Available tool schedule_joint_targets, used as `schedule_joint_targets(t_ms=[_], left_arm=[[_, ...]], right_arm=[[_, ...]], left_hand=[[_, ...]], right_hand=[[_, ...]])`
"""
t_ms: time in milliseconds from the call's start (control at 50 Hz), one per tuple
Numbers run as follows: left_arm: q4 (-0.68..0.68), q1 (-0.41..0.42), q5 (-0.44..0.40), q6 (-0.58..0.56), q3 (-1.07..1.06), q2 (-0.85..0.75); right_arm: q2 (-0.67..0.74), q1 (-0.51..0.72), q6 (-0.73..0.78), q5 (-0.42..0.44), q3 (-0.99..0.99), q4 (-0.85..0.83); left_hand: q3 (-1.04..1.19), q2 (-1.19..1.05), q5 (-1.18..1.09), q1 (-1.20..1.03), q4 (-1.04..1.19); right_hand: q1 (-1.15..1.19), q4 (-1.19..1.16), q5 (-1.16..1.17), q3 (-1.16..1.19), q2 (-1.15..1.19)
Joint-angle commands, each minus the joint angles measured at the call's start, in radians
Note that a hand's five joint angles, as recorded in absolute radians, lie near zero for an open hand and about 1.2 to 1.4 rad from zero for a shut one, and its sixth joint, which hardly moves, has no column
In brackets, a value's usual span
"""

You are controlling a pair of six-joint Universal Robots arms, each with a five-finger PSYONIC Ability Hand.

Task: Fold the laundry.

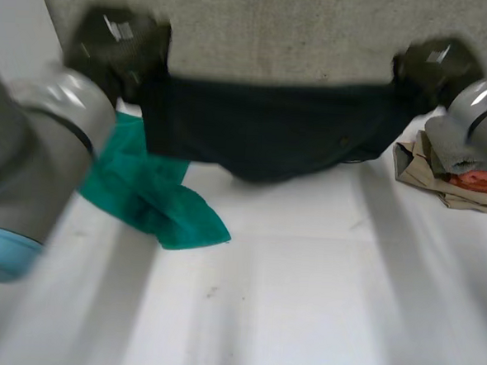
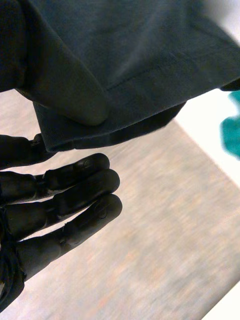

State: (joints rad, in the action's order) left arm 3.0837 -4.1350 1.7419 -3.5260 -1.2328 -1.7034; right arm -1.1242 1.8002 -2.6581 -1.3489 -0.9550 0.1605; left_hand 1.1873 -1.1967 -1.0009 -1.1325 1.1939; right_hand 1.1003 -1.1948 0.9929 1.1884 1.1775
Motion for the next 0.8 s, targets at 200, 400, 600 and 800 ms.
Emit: schedule_joint_targets(t_ms=[200, 400, 600, 800], left_arm=[[-0.298, -0.065, -0.055, 0.065, 0.536, -0.111], [-0.238, -0.085, -0.088, 0.052, 0.634, -0.376], [0.255, -0.093, -0.042, 0.076, 0.805, -0.378], [0.218, -0.091, -0.05, 0.075, 0.63, -0.277]], right_arm=[[-0.008, 0.002, -0.034, -0.024, 0.312, 0.156], [0.187, 0.039, -0.026, -0.082, 0.326, 0.09], [0.221, 0.068, -0.083, -0.266, 0.528, -0.375], [0.178, 0.067, -0.169, -0.125, 0.469, -0.346]], left_hand=[[0.209, -0.2, -0.221, -0.264, 0.202], [0.209, -0.2, -0.221, -0.264, 0.202], [0.209, -0.2, -0.221, -0.264, 0.202], [0.209, -0.2, -0.221, -0.264, 0.202]], right_hand=[[0.296, -0.201, 0.229, 0.208, 0.219], [0.296, -0.201, 0.229, 0.208, 0.219], [0.296, -0.201, 0.229, 0.208, 0.219], [0.296, -0.201, 0.229, 0.208, 0.219]])
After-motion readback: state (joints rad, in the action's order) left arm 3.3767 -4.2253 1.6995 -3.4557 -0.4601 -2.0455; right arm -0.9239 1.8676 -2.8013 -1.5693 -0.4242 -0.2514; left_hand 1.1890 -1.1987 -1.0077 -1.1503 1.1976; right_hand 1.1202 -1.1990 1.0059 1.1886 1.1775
